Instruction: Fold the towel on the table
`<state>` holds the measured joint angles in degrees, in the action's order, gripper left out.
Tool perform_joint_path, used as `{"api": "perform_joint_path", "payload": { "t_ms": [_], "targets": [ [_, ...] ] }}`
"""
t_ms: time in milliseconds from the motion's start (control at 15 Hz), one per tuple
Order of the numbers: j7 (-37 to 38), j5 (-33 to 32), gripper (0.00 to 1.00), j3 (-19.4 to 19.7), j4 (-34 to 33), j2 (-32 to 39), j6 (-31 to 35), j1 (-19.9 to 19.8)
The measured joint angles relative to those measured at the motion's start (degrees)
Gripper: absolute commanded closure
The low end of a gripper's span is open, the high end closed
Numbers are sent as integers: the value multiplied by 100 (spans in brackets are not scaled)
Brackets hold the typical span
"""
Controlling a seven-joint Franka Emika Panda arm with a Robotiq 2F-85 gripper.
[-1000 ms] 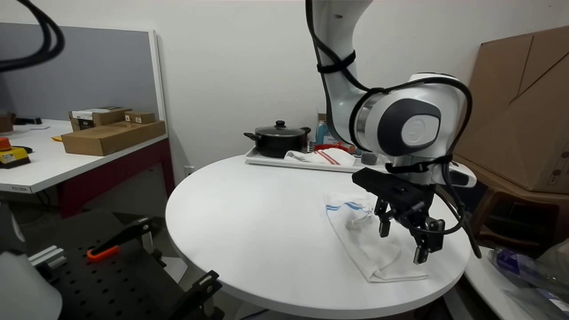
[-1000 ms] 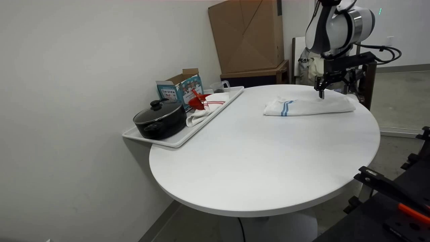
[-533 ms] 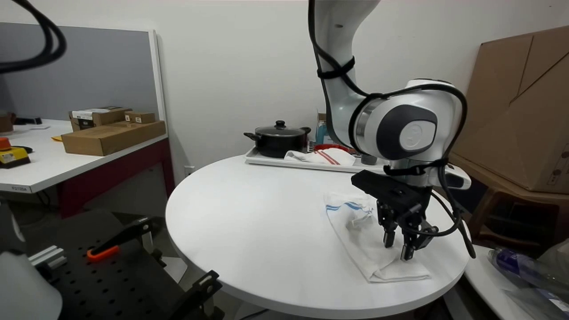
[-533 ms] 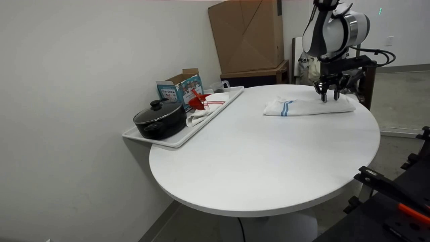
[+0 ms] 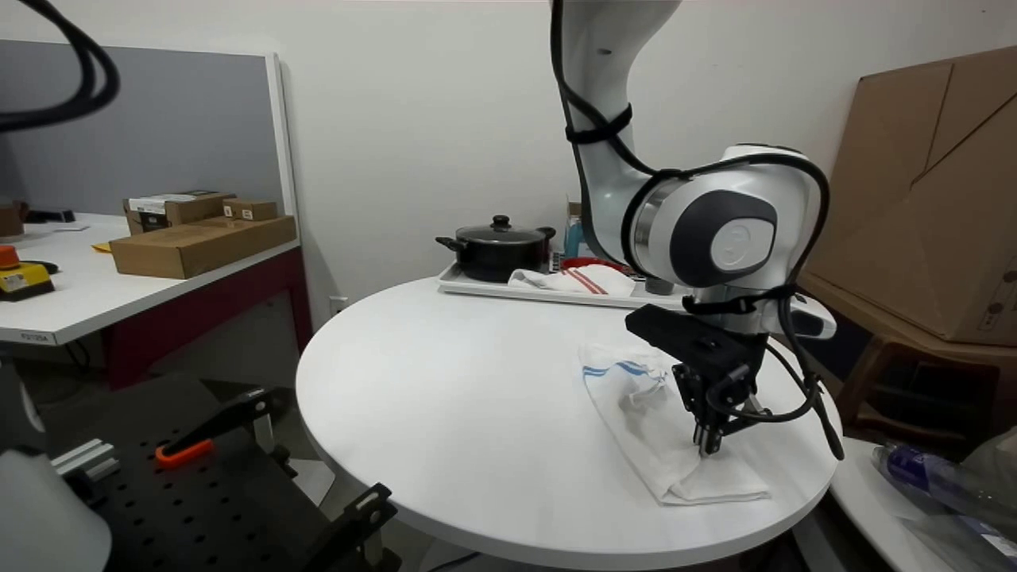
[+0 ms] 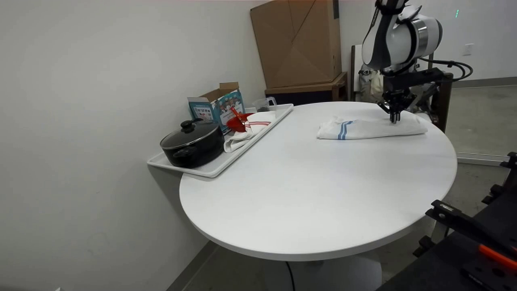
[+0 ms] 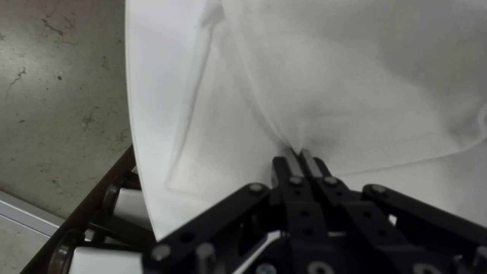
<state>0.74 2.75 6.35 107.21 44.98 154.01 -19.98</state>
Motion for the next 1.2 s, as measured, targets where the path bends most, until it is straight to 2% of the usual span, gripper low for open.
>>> {"api": "perform_joint_path", "payload": {
  "t_ms": [267, 400, 600, 867, 933, 1067, 1200],
  "targets": [
    [0, 0, 99, 37, -1, -50, 0, 13],
    [31, -5, 99, 175, 0, -116, -4, 80],
    [194, -22, 99, 547, 3, -252, -5, 253],
    [838, -78, 99, 1232, 16, -380, -5, 551],
    [996, -99, 72, 1382, 24, -380, -4, 611],
    [1198, -173, 65, 1579, 58, -354, -2, 692],
    [1314, -264, 49, 1671, 86, -281, -1, 754]
  ]
}}
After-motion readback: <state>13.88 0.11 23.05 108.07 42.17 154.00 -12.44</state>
